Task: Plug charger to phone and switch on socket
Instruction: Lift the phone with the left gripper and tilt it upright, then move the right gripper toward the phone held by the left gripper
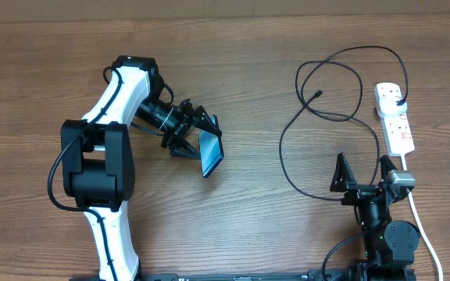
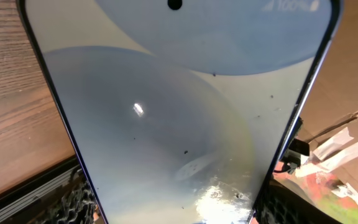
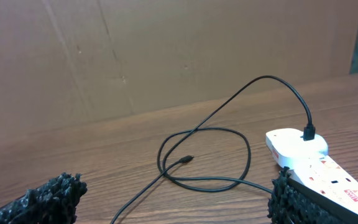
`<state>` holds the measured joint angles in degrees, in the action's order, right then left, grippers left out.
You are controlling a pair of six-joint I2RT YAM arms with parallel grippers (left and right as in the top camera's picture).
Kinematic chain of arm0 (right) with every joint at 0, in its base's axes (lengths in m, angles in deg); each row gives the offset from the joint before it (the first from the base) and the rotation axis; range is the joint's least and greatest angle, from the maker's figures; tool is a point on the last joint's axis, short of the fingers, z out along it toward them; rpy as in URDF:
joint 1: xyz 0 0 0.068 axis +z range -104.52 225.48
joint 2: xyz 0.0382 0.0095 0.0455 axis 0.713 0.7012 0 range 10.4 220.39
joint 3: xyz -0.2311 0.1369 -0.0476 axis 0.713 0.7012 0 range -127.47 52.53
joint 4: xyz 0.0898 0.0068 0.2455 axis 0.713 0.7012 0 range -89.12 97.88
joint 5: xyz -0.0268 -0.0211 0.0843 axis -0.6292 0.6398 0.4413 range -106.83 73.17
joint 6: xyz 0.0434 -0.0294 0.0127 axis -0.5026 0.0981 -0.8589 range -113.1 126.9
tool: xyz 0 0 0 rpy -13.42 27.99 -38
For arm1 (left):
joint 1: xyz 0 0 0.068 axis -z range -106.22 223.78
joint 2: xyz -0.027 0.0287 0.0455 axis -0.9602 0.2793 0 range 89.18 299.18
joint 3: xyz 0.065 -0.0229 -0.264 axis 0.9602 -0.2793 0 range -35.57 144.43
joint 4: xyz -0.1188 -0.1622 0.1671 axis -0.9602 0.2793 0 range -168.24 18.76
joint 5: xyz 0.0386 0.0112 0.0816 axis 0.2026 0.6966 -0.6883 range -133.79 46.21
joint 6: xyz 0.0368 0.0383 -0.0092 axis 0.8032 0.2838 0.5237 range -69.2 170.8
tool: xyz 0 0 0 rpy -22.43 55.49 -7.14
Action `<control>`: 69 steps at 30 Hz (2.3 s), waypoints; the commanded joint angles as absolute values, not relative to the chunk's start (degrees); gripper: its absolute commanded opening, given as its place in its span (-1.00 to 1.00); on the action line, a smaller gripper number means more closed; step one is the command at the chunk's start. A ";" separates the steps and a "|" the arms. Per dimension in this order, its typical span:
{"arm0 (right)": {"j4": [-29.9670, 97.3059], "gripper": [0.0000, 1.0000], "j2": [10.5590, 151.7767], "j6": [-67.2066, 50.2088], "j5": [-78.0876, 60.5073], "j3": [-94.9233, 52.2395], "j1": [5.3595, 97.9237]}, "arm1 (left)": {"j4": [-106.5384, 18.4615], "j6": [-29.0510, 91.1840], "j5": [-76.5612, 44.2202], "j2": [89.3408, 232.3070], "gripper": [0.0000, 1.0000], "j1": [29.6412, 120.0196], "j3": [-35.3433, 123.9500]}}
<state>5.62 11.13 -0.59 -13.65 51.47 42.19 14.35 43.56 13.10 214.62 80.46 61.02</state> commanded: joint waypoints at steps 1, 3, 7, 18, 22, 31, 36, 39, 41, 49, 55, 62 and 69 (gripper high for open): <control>4.85 1.00 10.56 -5.59 -7.16 52.09 42.54 | 14.68 44.83 16.29 214.91 0.26 80.68 62.64; 4.28 1.00 10.56 -14.20 -1.06 52.09 42.54 | 14.72 44.83 16.29 214.91 0.27 80.68 62.64; 3.76 1.00 10.56 -33.98 14.96 52.09 42.54 | 14.70 44.85 16.27 214.91 0.27 80.68 62.64; 1.05 0.99 10.58 -39.73 16.57 51.61 42.47 | 14.72 44.85 16.27 214.91 0.28 80.68 62.64; 8.65 0.99 11.56 -37.52 18.02 47.80 42.47 | 14.70 44.85 16.27 214.91 0.27 80.68 62.64; 32.50 0.98 26.08 -28.80 18.10 24.70 42.56 | 14.72 44.85 16.27 214.91 0.28 80.68 62.64; 36.13 0.98 37.05 -25.61 25.60 11.78 44.59 | 14.72 44.85 16.27 214.91 0.28 80.68 62.64; 36.13 0.98 41.62 -25.61 25.78 7.04 49.14 | 14.72 44.87 16.27 214.91 0.28 80.68 62.64; 36.19 0.98 43.72 -25.63 22.98 5.40 53.66 | 14.75 44.85 16.27 214.91 0.28 80.68 62.64; 44.15 0.98 48.90 -41.04 -15.88 5.25 79.96 | 14.70 44.85 16.27 214.91 0.29 80.68 62.64; 31.63 0.99 57.42 -41.74 -32.78 5.25 100.55 | 14.70 44.85 16.27 214.91 0.29 80.68 62.64; 22.93 0.99 67.67 -40.80 -35.84 5.27 105.27 | 14.51 44.89 16.24 214.91 0.28 80.68 62.64; 16.57 0.91 80.26 -40.87 -40.17 5.27 105.27 | 14.48 44.91 16.24 214.91 0.28 80.68 62.64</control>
